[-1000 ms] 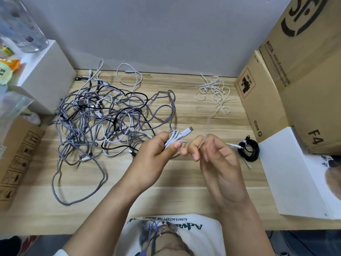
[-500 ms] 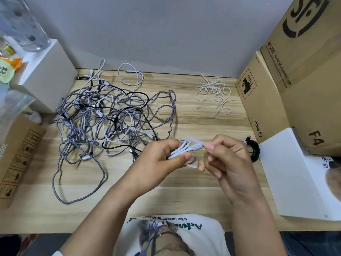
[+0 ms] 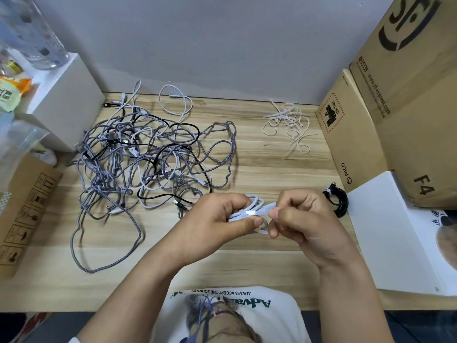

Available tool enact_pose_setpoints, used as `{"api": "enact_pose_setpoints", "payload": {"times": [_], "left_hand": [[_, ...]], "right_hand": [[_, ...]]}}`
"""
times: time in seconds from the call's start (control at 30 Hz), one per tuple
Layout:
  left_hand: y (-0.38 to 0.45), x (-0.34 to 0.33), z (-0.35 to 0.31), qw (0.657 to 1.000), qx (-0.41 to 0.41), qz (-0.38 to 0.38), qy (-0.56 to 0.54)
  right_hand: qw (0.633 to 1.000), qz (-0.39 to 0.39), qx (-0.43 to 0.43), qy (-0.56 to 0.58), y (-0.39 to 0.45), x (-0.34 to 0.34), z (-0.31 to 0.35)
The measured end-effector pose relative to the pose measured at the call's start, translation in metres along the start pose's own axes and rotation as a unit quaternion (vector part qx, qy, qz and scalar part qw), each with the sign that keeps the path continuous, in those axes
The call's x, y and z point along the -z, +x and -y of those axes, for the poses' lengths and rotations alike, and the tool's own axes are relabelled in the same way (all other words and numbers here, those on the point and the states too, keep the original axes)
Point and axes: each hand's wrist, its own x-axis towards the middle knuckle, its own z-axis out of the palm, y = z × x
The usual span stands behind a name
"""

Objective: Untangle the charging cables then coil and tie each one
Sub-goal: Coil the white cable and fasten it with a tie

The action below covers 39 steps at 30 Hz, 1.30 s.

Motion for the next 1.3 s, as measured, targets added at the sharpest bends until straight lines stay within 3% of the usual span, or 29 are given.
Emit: {"api": "enact_pose_setpoints", "payload": {"times": [0.43,0.6,0.73,0.87,0.97,1.13,1.23,1.3], "left_hand": [[-0.004,0.000,-0.008,0.987,-0.012,-0.001,0.159],[-0.003,0.000,-0.004,0.985,0.003,-0.004,0.172],[-0.004,0.001,0.000,0.991,0.030,0.005,0.129],[-0.001,0.002,0.009,0.997,0.060,0.029,0.039],[0.001,0.004,0.011,0.996,0.075,0.036,0.023],[0.004,0.002,0.011,0.996,0.073,0.049,0.032],[0.005,0.003,0.014,0.995,0.065,0.055,0.055],[0.005,0.003,0.017,0.992,0.055,0.058,0.093]], "right_hand": [[0.995,0.068,-0.039,-0.066,0.004,0.003,0.003],[0.987,0.090,-0.037,-0.131,0.005,0.002,0.002],[0.978,0.045,-0.011,-0.202,0.008,0.000,-0.012],[0.951,-0.063,0.057,-0.296,0.014,-0.003,-0.023],[0.909,-0.106,0.160,-0.371,0.018,-0.007,-0.026],[0.821,-0.015,0.291,-0.490,0.022,-0.008,-0.023],[0.810,0.025,0.297,-0.505,0.026,-0.010,-0.023],[0.828,0.046,0.261,-0.495,0.027,-0.011,-0.024]]}}
